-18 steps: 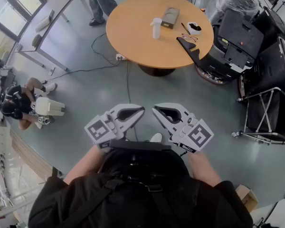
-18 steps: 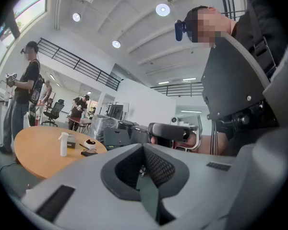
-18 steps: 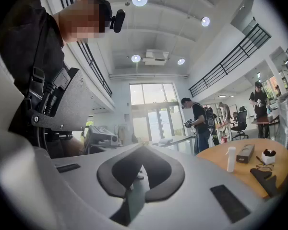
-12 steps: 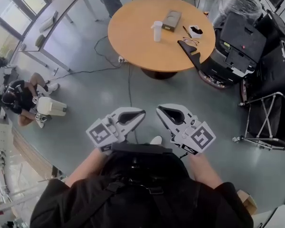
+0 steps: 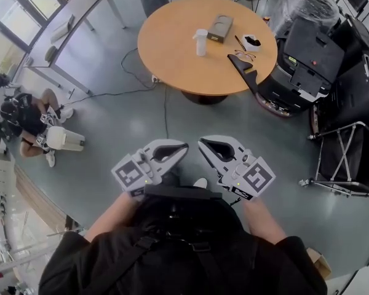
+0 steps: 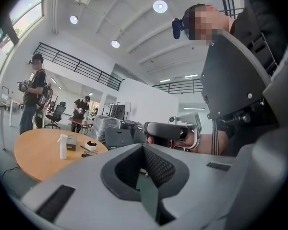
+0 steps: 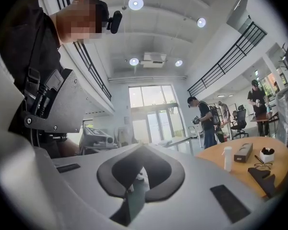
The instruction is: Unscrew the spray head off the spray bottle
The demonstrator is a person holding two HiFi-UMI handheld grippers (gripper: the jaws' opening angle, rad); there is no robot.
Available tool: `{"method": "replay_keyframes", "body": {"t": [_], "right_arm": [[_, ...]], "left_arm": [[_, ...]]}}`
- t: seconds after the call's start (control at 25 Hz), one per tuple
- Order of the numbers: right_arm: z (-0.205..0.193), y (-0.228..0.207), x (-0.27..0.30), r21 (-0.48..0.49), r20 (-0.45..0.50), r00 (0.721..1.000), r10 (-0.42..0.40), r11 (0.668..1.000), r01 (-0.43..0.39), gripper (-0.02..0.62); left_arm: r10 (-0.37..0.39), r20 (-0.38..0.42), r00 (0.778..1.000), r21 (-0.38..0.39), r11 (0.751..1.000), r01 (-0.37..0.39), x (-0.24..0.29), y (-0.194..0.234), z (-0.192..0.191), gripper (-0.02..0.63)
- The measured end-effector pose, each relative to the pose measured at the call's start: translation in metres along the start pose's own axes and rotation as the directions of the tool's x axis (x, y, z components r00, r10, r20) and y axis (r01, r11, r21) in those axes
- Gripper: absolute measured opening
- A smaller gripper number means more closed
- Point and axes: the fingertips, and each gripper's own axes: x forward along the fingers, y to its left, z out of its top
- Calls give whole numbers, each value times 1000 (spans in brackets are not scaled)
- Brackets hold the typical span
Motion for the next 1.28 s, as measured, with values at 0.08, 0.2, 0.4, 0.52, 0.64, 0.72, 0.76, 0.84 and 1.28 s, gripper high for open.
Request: {"method": "replay_keyframes", "body": {"t": [0.08, 0.2, 0.4, 0.52, 0.64, 0.72, 0.76, 0.84, 1.28], "right_arm": [[1, -6, 5, 0, 1, 1000, -6, 1000, 6, 0], [4, -17, 17, -6, 2, 1000, -17, 1000, 17, 0], [14, -46, 56, -19, 5, 999, -38, 999, 38, 0], [16, -64, 85, -27, 1, 999, -52, 998, 52, 0], [15, -82, 116, -34, -10, 998, -62, 998, 61, 0], [14, -94, 139, -41, -17, 997, -72, 997, 71, 0], [14, -99, 150, -43, -18, 997, -76, 996, 75, -2], [12, -108, 172, -47, -13, 997, -75, 996, 75, -2], [-5, -157, 276, -63, -13, 991, -132, 989, 131, -2]], "left_arm": [[-17, 6, 1000, 7, 1000, 17, 4, 6, 3, 0], [-40, 6, 999, 2, 999, 40, 8, 20, 7, 0], [-73, 6, 997, 3, 997, 73, 9, 69, 21, 0], [-87, 25, 996, 29, 996, 87, 5, 105, 34, 0], [-109, 19, 994, 48, 993, 108, 0, 142, 43, 0], [-125, 11, 992, 55, 991, 124, -5, 168, 46, 0], [-133, 10, 991, 59, 989, 133, -8, 181, 48, 0], [-149, 14, 989, 64, 987, 148, -14, 205, 52, 0], [-232, 7, 973, 92, 969, 231, -48, 317, 62, 0]]}}
